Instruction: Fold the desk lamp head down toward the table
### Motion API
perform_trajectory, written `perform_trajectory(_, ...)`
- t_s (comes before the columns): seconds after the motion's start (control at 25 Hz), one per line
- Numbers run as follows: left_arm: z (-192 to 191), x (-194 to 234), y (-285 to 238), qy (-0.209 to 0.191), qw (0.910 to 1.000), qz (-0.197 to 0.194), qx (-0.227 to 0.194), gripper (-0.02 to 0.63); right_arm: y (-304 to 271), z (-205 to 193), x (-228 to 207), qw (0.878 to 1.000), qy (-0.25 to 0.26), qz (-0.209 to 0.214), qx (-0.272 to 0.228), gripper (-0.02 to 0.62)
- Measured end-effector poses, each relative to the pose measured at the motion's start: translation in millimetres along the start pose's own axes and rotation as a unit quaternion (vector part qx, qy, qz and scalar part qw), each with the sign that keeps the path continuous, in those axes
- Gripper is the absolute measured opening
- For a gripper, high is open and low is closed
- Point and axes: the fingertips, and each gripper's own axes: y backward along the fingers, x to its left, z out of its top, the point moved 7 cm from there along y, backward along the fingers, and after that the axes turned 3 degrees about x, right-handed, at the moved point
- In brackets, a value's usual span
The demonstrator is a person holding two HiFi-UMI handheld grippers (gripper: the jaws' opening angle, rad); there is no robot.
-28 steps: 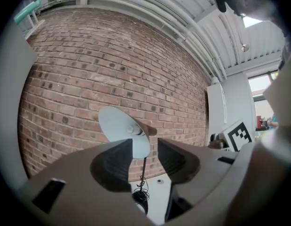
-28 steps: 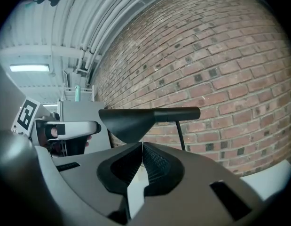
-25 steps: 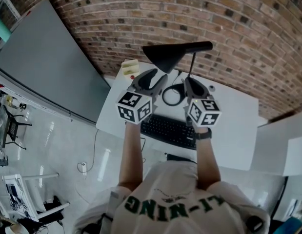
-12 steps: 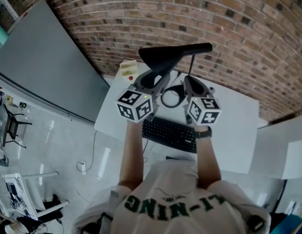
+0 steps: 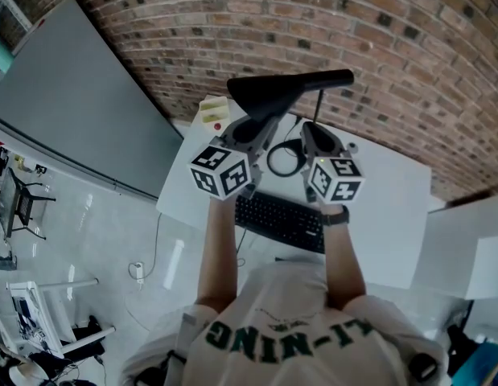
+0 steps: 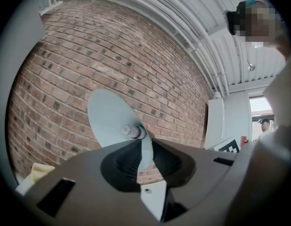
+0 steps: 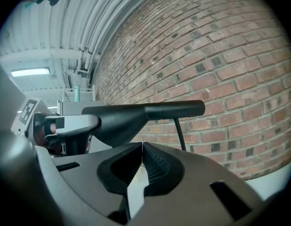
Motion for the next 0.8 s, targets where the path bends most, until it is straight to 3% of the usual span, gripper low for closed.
perform_trajectory(0.16,0.2,-3.0,-2.1,0.007,0.9999,-0.015,0.0,0.011,-1.4,-1.0,-2.8,1.0,-0.003,0.0,0.0,0.005)
perform_trajectory(0.8,-4.5,-2.8,-0.3,0.024,0.9996,-0.015,0.002,0.005,0.7,-0.8,-1.0,1.0,-0.017,0.002,-0.008,0.005)
